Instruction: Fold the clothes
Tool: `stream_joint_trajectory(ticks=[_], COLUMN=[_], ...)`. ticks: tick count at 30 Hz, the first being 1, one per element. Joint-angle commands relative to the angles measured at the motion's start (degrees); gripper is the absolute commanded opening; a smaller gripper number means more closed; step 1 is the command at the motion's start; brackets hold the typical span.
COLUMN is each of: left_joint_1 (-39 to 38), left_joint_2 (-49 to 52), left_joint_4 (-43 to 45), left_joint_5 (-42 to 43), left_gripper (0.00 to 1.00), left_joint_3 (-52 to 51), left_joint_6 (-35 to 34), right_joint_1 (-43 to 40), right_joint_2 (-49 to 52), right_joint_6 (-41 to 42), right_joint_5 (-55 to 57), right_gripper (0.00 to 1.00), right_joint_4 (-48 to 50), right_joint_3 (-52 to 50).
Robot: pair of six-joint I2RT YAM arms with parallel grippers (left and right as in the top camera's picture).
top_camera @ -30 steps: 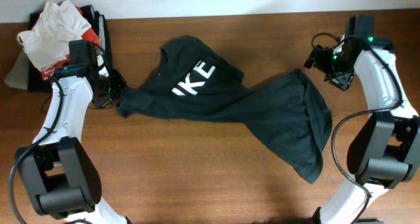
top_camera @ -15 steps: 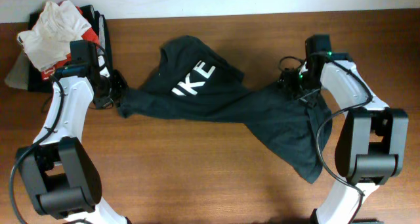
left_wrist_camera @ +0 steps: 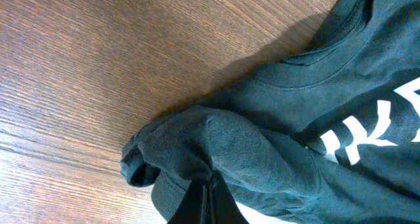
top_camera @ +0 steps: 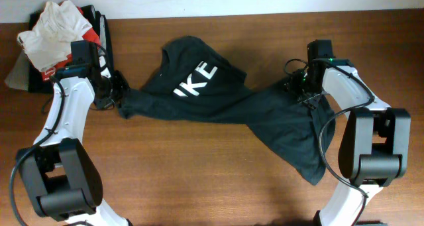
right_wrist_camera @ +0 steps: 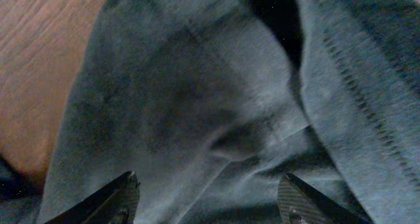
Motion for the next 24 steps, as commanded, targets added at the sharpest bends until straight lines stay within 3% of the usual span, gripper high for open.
stream_joint_trajectory(ticks=[1, 4, 7, 16, 24], left_joint_1=[-0.22, -0.22, -0.22, -0.22, -0.22], left_joint_2=[0.20, 0.20, 0.20, 0.20, 0.20], left_joint_4=[0.04, 0.07, 0.02, 0.15, 0.15], left_joint_5=[-0.87, -0.83, -0.85, -1.31, -1.70], left_gripper=[0.01, 0.01, 0.01, 0.01, 0.01], left_joint_3=[0.17, 0.17, 0.17, 0.17, 0.17], left_joint_6=[-0.33, -0.33, -0.31, -0.31, -0.31], right_joint_1=[-0.22, -0.22, -0.22, -0.33, -2.08], right_joint_2=[0.28, 0.68, 3.17, 4.37, 4.09], right_joint_6=[1.60, 1.68, 3.10, 3.08, 4.79], right_joint_5=[2.38, 2.38, 2.29, 2.51, 3.21], right_gripper=[0.71, 0.69, 0.61, 0.60, 0.47], right_joint_4=[1.49, 1.92, 2.36, 3.10, 3.21], right_joint_3=[-0.52, -0.55, -0.55, -0.52, -0.50])
